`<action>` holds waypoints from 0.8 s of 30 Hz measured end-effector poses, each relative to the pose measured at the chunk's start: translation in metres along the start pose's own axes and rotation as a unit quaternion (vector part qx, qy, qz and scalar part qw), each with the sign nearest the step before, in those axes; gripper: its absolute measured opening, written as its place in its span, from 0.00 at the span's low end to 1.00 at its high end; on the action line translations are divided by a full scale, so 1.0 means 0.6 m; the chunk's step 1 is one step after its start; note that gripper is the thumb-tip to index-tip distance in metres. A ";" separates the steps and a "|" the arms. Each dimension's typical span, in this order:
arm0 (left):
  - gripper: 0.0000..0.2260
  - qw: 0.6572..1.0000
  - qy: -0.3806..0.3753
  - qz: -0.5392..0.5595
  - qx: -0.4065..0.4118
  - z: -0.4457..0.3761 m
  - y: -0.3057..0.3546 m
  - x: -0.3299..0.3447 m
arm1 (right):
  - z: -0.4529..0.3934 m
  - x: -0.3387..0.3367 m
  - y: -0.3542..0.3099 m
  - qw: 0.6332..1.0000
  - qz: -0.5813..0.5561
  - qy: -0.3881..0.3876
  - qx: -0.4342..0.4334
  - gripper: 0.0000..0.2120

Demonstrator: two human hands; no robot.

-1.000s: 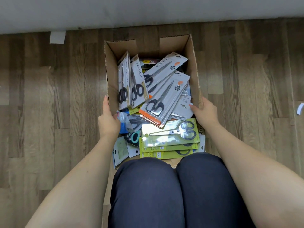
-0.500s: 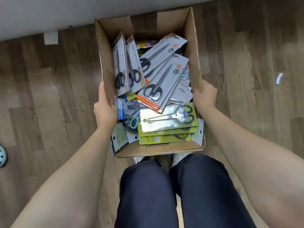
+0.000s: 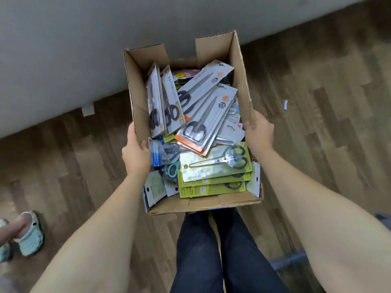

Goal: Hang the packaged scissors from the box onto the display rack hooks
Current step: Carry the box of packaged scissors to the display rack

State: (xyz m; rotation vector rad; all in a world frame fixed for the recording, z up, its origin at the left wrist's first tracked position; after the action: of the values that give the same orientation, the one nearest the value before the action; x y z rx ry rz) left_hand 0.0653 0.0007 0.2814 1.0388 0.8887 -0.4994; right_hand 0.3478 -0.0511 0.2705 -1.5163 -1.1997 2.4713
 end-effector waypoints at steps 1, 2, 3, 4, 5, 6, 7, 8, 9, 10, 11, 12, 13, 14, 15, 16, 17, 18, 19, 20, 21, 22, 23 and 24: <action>0.25 1.000 -0.001 0.003 0.008 0.007 0.020 -0.017 | 0.007 -0.029 -0.012 1.000 -0.003 0.006 0.006 0.15; 0.25 1.000 -0.004 0.010 0.016 0.013 0.039 -0.030 | 0.013 -0.056 -0.023 1.000 -0.005 0.013 0.010 0.15; 0.25 1.000 -0.009 0.014 0.025 0.020 0.057 -0.042 | 0.021 -0.083 -0.031 1.000 -0.008 0.022 0.012 0.16; 0.25 0.999 -0.015 0.016 0.036 0.027 0.074 -0.052 | 0.028 -0.109 -0.036 0.999 -0.013 0.034 0.017 0.17; 0.25 0.999 -0.021 0.018 0.047 0.034 0.091 -0.061 | 0.035 -0.136 -0.041 0.998 -0.025 0.045 0.026 0.18; 0.25 0.998 -0.025 0.020 0.060 0.042 0.109 -0.068 | 0.040 -0.160 -0.043 0.997 -0.038 0.056 0.032 0.19; 0.24 0.997 -0.029 0.020 0.074 0.051 0.127 -0.074 | 0.045 -0.185 -0.043 0.996 -0.048 0.067 0.036 0.19; 0.24 0.995 -0.034 0.017 0.088 0.061 0.145 -0.079 | 0.050 -0.208 -0.039 0.994 -0.054 0.081 0.041 0.19; 0.23 0.994 -0.039 0.013 0.100 0.072 0.165 -0.081 | 0.054 -0.231 -0.034 0.993 -0.059 0.096 0.047 0.18; 0.21 0.993 -0.044 0.009 0.112 0.082 0.182 -0.082 | 0.056 -0.250 -0.025 0.990 -0.066 0.109 0.053 0.18; 0.20 0.991 -0.049 0.004 0.124 0.092 0.198 -0.082 | 0.060 -0.268 -0.016 0.988 -0.074 0.119 0.063 0.17; 0.18 0.989 -0.056 0.000 0.138 0.101 0.214 -0.078 | 0.064 -0.285 -0.005 0.985 -0.084 0.132 0.078 0.17; 0.16 0.986 -0.065 -0.002 0.151 0.111 0.229 -0.073 | 0.066 -0.300 0.008 0.981 -0.090 0.146 0.093 0.17; 0.15 0.984 -0.073 -0.002 0.165 0.121 0.245 -0.066 | 0.068 -0.316 0.022 0.976 -0.096 0.161 0.110 0.18; 0.15 0.980 -0.083 -0.002 0.180 0.133 0.262 -0.057 | 0.070 -0.332 0.037 0.971 -0.104 0.176 0.125 0.19; 0.15 0.976 -0.093 -0.004 0.196 0.146 0.281 -0.048 | 0.071 -0.347 0.054 0.965 -0.114 0.191 0.140 0.19; 0.15 0.972 -0.101 -0.007 0.211 0.159 0.300 -0.039 | 0.072 -0.363 0.070 0.959 -0.121 0.202 0.155 0.19; 0.15 0.968 -0.109 -0.011 0.227 0.173 0.320 -0.028 | 0.069 -0.377 0.085 0.954 -0.127 0.211 0.169 0.19; 0.16 0.963 -0.117 -0.014 0.242 0.186 0.341 -0.017 | 0.065 -0.391 0.101 0.950 -0.132 0.221 0.179 0.19; 0.16 0.958 -0.125 -0.018 0.259 0.200 0.362 -0.003 | 0.059 -0.407 0.119 0.945 -0.135 0.230 0.189 0.19; 0.17 0.952 -0.131 -0.022 0.276 0.215 0.384 0.013 | 0.051 -0.423 0.136 0.941 -0.135 0.240 0.198 0.18; 0.17 0.946 -0.137 -0.027 0.293 0.229 0.406 0.030 | 0.042 -0.439 0.156 0.937 -0.134 0.250 0.205 0.18; 0.17 0.940 -0.143 -0.035 0.307 0.246 0.430 0.050 | 0.032 -0.455 0.176 0.933 -0.132 0.258 0.214 0.18; 0.17 0.935 -0.150 -0.041 0.319 0.265 0.456 0.070 | 0.020 -0.472 0.197 0.927 -0.134 0.265 0.227 0.17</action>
State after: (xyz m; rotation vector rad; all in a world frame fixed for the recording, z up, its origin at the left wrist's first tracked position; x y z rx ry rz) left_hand 0.3495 -0.0177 0.4248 1.4647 0.4984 -1.0323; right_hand 0.5329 -0.2476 0.4171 -1.5926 -0.6322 1.8116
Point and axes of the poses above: each hand's wrist, its own z-axis away from the middle knuckle, its own x-axis out of the palm, y = z × x, the point moved 1 cm from there along -z, towards the middle knuckle, and after that the axes turned 14 degrees about y, right-handed, at the moved point
